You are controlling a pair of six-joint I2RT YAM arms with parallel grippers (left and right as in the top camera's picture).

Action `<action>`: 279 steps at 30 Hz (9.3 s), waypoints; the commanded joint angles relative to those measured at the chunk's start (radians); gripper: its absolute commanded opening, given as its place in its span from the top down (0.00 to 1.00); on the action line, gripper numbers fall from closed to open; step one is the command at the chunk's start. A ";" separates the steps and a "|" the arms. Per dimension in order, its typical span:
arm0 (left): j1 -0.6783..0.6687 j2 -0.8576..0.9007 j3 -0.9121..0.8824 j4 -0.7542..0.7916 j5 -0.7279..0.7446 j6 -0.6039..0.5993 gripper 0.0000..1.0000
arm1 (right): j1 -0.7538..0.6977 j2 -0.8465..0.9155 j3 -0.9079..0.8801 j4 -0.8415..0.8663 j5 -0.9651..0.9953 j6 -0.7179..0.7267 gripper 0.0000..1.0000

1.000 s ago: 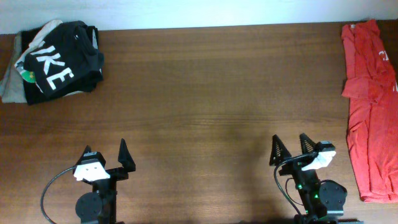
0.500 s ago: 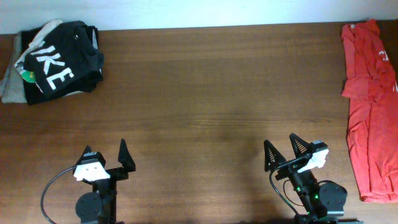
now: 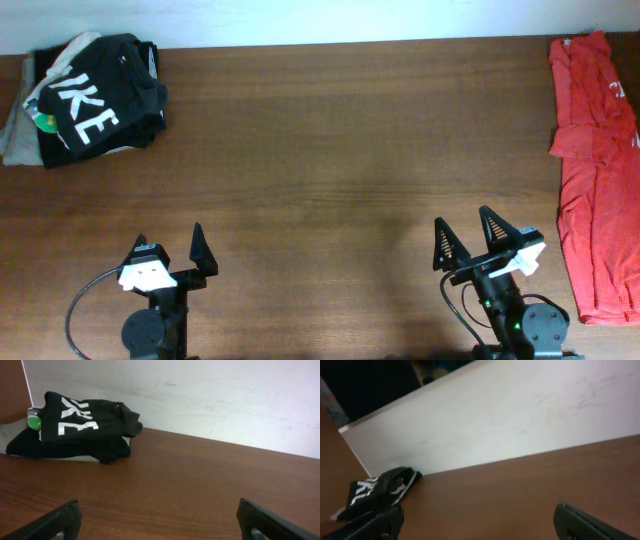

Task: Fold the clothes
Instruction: 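Reach the right gripper to the red T-shirt at the right edge, then grasp the red T-shirt with the right gripper and drag it to center, then pull the shirt's top edge up and right with the right gripper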

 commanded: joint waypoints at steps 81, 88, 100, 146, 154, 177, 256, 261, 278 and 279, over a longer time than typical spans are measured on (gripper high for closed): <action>-0.005 -0.002 -0.006 -0.001 -0.008 -0.008 0.01 | 0.039 1.826 1.541 -0.516 0.100 -0.311 0.96; -0.005 -0.002 -0.006 -0.001 -0.008 -0.008 0.01 | 0.414 1.835 1.541 -0.507 0.035 -0.196 0.96; -0.005 -0.002 -0.006 -0.001 -0.008 -0.008 0.01 | 0.827 1.868 1.541 -0.390 0.037 -0.095 0.71; -0.005 -0.002 -0.006 -0.005 -0.048 -0.005 0.01 | 0.356 1.826 1.309 -0.447 0.068 -0.097 0.01; -0.005 -0.002 -0.006 -0.005 -0.048 -0.005 0.01 | 0.358 1.879 1.309 -0.239 0.183 -0.144 0.01; -0.005 -0.002 -0.006 -0.005 -0.048 -0.005 0.01 | 0.495 2.007 1.312 -0.212 0.222 -0.095 0.27; -0.005 -0.002 -0.006 -0.005 -0.048 -0.005 0.01 | 0.499 2.096 1.486 -0.314 0.427 -0.071 0.34; -0.005 -0.002 -0.006 -0.005 -0.048 -0.005 0.01 | 0.520 2.100 1.486 -0.306 0.379 -0.075 0.34; -0.005 -0.002 -0.006 -0.005 -0.049 -0.005 0.01 | 0.533 2.211 1.486 -0.255 0.322 -0.077 0.38; -0.005 -0.002 -0.006 -0.005 -0.049 -0.005 0.01 | 0.533 2.215 1.486 -0.254 0.316 -0.077 0.39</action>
